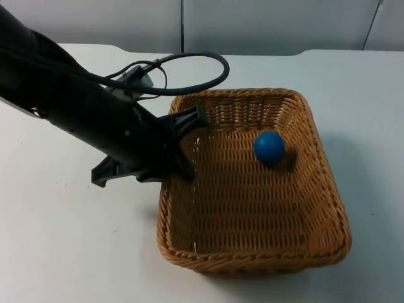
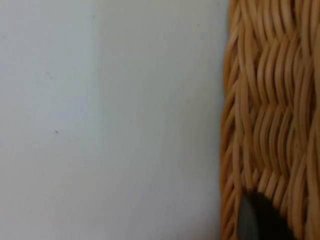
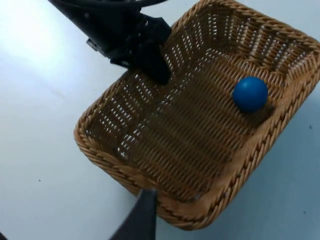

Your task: Pick up the basket with the left hand and place the ball into the basket with the right hand.

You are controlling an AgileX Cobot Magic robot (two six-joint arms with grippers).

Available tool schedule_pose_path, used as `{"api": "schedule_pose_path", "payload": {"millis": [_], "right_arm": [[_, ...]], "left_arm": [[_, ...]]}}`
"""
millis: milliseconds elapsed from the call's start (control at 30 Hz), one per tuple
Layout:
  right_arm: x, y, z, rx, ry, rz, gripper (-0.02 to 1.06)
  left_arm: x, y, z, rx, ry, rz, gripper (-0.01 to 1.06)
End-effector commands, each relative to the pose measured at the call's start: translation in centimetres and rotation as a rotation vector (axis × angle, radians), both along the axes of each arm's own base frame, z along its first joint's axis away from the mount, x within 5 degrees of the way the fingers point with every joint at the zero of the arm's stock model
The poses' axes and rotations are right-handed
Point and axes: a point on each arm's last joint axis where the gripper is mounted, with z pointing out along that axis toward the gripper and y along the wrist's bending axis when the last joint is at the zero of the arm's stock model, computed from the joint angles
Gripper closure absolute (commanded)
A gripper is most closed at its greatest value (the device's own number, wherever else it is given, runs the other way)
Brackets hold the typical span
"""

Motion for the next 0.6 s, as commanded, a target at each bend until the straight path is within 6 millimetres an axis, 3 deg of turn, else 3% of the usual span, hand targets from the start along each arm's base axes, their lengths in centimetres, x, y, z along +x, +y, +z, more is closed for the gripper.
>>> {"api": "schedule_pose_path", "payload": {"millis": [0, 200, 567], "right_arm": [[-0.9, -0.8, 0.6, 0.014, -0.031, -0.012, 0.13], [-2.3, -2.2, 0.8, 0.003, -0.035, -0.041, 0.13], [-2.5, -2.4, 0.8, 0.002, -0.038, -0.042, 0.13]], "left_arm": [[0.5, -0.4, 0.1, -0.014, -0.007, 0.043, 1.05], [0.9, -0.1, -0.5, 0.015, -0.011, 0.095, 1.05], [0.8, 0.0, -0.9, 0.054, -0.064, 0.017, 1.05]]}}
